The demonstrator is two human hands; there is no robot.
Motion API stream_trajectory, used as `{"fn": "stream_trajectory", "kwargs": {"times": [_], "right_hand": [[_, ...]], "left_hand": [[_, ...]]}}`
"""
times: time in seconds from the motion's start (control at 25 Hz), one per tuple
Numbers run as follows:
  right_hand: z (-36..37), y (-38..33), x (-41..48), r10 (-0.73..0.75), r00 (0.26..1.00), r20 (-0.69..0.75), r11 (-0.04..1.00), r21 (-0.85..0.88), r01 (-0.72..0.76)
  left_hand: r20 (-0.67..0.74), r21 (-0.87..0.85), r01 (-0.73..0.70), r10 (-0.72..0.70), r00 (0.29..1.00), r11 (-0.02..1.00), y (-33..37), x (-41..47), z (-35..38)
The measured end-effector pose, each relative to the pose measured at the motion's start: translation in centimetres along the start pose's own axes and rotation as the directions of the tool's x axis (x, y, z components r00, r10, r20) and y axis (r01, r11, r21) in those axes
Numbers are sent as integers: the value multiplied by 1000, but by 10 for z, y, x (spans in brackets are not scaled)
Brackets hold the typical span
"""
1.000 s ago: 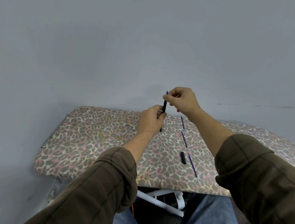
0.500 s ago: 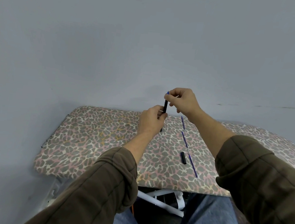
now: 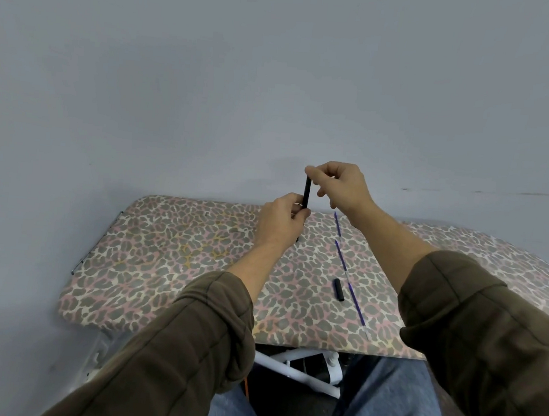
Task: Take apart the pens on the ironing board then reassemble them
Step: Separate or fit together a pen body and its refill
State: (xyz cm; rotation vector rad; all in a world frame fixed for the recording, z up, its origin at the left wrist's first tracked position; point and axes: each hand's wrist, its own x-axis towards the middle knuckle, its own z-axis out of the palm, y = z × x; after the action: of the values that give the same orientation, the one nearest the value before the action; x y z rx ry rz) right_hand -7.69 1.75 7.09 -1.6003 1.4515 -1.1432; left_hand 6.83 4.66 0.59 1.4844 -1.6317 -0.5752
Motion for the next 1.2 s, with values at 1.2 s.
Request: {"fn": "stream_trajectory", "kwargs": {"times": [1.2], "right_hand": [[-19,43,20,316,942,113,916,-294,-272]], "left_hand": [[66,-45,-22,25,997,999,-5,2,23]]}}
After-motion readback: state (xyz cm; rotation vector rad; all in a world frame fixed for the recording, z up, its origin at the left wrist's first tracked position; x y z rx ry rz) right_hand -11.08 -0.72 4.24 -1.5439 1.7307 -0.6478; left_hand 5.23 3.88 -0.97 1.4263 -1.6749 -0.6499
